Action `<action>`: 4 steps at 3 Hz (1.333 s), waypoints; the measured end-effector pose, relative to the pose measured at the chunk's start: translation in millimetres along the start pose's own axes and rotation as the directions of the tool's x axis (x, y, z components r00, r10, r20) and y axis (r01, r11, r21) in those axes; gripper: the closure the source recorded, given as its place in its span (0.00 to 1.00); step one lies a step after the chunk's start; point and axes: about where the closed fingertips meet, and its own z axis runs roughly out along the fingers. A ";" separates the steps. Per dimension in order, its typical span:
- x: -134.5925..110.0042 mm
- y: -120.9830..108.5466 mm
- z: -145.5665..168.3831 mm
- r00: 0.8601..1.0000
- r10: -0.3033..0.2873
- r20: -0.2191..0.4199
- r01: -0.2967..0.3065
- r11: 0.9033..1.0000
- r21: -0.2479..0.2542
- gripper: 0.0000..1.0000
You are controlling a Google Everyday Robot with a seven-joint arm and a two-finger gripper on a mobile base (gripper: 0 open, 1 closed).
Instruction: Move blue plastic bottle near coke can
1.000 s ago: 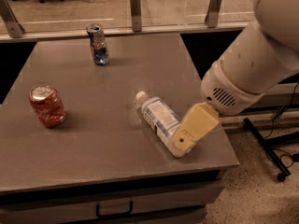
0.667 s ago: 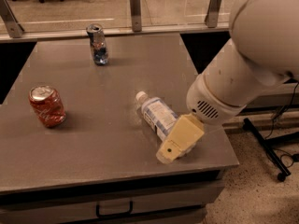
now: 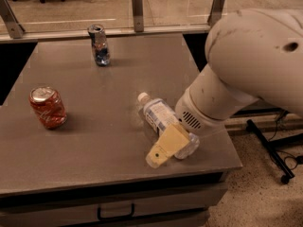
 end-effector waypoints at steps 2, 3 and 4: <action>-9.1 -1.4 11.2 0.986 0.167 0.009 -0.167 0.985 0.044 0.18; -11.7 -0.9 12.4 0.985 0.169 0.038 -0.171 0.984 0.051 0.41; -22.9 0.7 16.3 0.996 0.069 0.060 -0.073 0.995 0.066 0.64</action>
Offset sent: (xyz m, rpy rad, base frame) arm 0.0140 0.0093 -0.0127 0.0211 0.0148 -0.2580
